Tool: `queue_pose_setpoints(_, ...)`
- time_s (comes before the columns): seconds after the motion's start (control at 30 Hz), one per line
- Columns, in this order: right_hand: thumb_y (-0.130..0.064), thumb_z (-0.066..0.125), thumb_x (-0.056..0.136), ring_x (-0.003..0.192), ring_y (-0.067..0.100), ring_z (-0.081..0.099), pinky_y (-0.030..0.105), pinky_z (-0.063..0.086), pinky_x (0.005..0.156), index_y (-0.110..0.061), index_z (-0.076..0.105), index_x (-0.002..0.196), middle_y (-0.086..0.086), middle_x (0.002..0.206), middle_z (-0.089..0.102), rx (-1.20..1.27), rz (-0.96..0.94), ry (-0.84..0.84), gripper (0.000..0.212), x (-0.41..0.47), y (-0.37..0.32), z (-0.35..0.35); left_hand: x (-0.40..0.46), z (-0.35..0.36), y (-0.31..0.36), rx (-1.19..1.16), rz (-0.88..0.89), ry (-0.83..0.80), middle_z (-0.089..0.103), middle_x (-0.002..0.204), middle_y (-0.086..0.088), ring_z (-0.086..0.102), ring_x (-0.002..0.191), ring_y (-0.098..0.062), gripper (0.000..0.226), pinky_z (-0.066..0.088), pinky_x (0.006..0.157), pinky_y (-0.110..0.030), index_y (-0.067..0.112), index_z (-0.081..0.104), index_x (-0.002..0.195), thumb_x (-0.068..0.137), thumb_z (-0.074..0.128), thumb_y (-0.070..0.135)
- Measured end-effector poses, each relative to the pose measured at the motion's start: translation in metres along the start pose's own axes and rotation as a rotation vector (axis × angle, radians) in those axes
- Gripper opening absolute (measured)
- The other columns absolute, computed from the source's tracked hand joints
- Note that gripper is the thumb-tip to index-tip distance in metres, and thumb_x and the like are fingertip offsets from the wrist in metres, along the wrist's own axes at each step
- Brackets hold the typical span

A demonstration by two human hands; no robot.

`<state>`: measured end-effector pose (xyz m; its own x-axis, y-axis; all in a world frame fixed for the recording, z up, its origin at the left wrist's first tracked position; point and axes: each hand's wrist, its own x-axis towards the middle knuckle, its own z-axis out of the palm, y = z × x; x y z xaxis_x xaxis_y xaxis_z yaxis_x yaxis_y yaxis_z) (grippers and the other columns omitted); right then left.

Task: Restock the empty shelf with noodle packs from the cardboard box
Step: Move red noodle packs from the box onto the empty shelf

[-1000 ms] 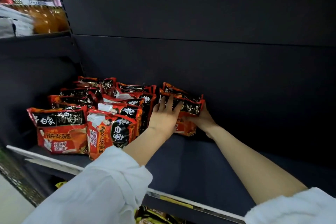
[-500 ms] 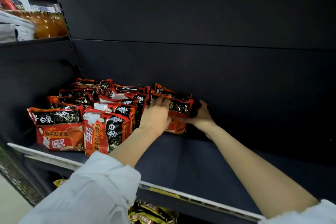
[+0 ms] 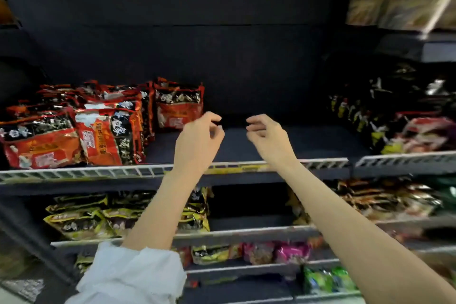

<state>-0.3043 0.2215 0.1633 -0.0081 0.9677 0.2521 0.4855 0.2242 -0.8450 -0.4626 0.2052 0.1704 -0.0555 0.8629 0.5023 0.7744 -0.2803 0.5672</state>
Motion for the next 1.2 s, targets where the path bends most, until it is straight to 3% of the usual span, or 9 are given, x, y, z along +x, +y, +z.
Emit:
queue_pose_setpoints(0.17,-0.012,0.054,0.093,0.09,0.004,0.055,0.004,0.038,0.071,-0.016,0.06,0.114,-0.002,0.107,0.063,-0.226,0.05,0.115,0.022,-0.099,0.048,-0.07,-0.082,0.056,0.071,-0.109,0.098,-0.164,0.064,0.086,0.006,0.065,0.078,-0.017,0.026,0.052,0.064,-0.033,0.018,0.058,0.117,0.092,0.055,0.023)
queue_pose_setpoints(0.37,-0.011,0.054,0.093,0.099,0.015,0.06,0.023,0.046,0.083,-0.01,0.062,0.117,0.004,0.108,0.065,-0.271,0.383,0.205,0.026,-0.215,0.124,-0.181,-0.163,0.142,0.168,-0.158,0.18,-0.476,0.069,0.095,0.003,0.064,0.088,-0.022,0.031,0.054,0.072,-0.038,0.02,0.057,0.122,0.093,0.049,0.02)
queue_pose_setpoints(0.5,-0.011,0.056,0.09,0.101,0.021,0.063,0.024,0.047,0.084,-0.007,0.063,0.116,0.008,0.108,0.067,-0.332,0.543,0.245,0.026,-0.277,0.186,-0.255,-0.212,0.216,0.247,-0.139,0.249,-0.657,0.069,0.103,-0.004,0.064,0.092,-0.024,0.033,0.049,0.07,-0.033,0.019,0.057,0.124,0.092,0.049,0.021)
queue_pose_setpoints(0.67,-0.019,0.057,0.091,0.108,0.033,0.056,0.031,0.043,0.082,-0.008,0.054,0.123,0.016,0.117,0.06,-0.453,0.754,0.134,0.034,-0.335,0.285,-0.352,-0.276,0.32,0.336,-0.108,0.245,-0.888,0.047,0.137,-0.002,0.052,0.119,-0.022,0.053,0.049,0.09,-0.039,0.018,0.034,0.143,0.094,0.053,0.024)
queue_pose_setpoints(0.77,-0.027,0.057,0.09,0.115,0.037,0.049,0.038,0.041,0.096,-0.007,0.048,0.125,0.021,0.123,0.053,-0.503,0.881,0.094,0.041,-0.368,0.341,-0.399,-0.311,0.369,0.37,-0.048,0.222,-0.995,0.037,0.146,-0.007,0.04,0.132,-0.026,0.059,0.042,0.103,-0.039,0.013,0.027,0.147,0.094,0.052,0.021)
queue_pose_setpoints(0.9,-0.031,0.055,0.091,0.116,0.045,0.045,0.049,0.042,0.099,-0.004,0.037,0.129,0.026,0.13,0.04,-0.457,1.05,-0.021,0.05,-0.392,0.397,-0.434,-0.347,0.418,0.387,0.047,0.101,-1.158,0.046,0.132,-0.014,0.046,0.121,-0.029,0.047,0.042,0.098,-0.04,0.006,0.038,0.138,0.095,0.049,0.023)
queue_pose_setpoints(1.0,-0.034,0.051,0.094,0.125,0.046,0.04,0.048,0.037,0.105,-0.002,0.024,0.14,0.029,0.139,0.035,-0.445,1.125,-0.114,0.062,-0.389,0.428,-0.445,-0.367,0.437,0.4,0.054,-0.001,-1.201,0.051,0.089,-0.009,0.055,0.096,-0.028,0.015,0.042,0.085,-0.037,0.011,0.05,0.095,0.098,0.045,0.025)
queue_pose_setpoints(1.07,-0.034,0.048,0.096,0.131,0.044,0.035,0.045,0.033,0.108,0.002,0.014,0.145,0.027,0.145,0.032,-0.466,1.118,-0.205,0.07,-0.38,0.44,-0.442,-0.378,0.447,0.413,0.072,-0.036,-1.212,0.046,0.073,-0.005,0.054,0.083,-0.027,0.02,0.042,0.076,-0.036,0.012,0.049,0.085,0.098,0.045,0.026)
queue_pose_setpoints(1.2,-0.041,0.05,0.094,0.139,0.045,0.023,0.047,0.027,0.113,-0.003,-0.013,0.149,0.033,0.151,0.016,-0.512,1.247,-0.373,0.091,-0.365,0.454,-0.432,-0.392,0.474,0.428,0.049,-0.206,-1.264,0.061,0.102,-0.02,0.06,0.088,-0.033,0.031,0.042,0.065,-0.032,-0.004,0.055,0.104,0.094,0.052,0.026)
